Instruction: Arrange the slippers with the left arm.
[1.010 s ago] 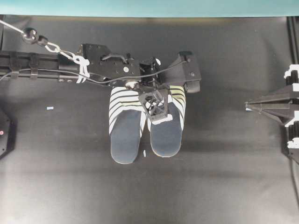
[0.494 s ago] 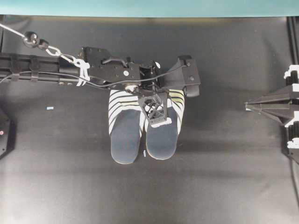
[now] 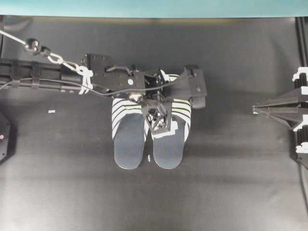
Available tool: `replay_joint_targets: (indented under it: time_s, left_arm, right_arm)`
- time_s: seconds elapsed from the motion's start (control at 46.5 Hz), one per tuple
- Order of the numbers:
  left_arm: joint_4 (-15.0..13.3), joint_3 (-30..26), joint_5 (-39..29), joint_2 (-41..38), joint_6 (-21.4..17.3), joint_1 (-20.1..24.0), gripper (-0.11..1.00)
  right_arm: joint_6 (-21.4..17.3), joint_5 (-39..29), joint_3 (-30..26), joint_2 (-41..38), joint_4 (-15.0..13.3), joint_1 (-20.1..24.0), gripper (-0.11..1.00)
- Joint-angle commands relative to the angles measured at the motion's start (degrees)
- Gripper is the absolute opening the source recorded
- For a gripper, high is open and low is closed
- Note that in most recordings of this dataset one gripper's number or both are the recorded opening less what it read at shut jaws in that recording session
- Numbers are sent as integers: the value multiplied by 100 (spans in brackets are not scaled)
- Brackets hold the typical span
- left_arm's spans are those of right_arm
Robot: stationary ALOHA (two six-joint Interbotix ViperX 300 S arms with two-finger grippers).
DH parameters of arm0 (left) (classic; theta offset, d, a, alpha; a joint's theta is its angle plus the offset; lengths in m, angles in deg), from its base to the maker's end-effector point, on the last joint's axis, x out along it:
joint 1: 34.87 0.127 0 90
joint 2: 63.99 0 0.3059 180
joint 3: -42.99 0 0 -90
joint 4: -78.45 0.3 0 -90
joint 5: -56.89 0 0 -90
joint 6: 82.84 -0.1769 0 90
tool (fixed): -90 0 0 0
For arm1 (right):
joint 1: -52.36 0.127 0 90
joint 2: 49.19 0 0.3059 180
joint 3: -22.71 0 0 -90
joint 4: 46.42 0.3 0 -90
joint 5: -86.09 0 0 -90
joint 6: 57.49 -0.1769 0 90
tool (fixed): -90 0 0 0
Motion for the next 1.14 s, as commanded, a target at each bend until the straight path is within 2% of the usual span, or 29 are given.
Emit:
replay_joint_targets:
  time_s: [0.0,0.193,0.408,0.666,0.902,1.117]
  left_arm:
    - [9,-53,9,387,-123,-44,87]
    - [9,176,123,1222,-369,-158,87]
    - [9,905,457,2021,-571,-316,87]
    - [18,1696,633,2672,-598,-413,87]
    - [9,2329,1266,3296,-536,-466,87]
    - [9,2979,1890,3999,-483,-466,87]
  right_arm:
    - [-35,53,-35,-26,9,0,1]
    - [-35,18,-35,0,9,9,1]
    - [-35,18,0,70,9,9,1]
    - [-18,-62,0,123,9,9,1]
    - [-18,-527,35,132,9,-26,1]
    - [-18,-624,35,185,9,-44,1]
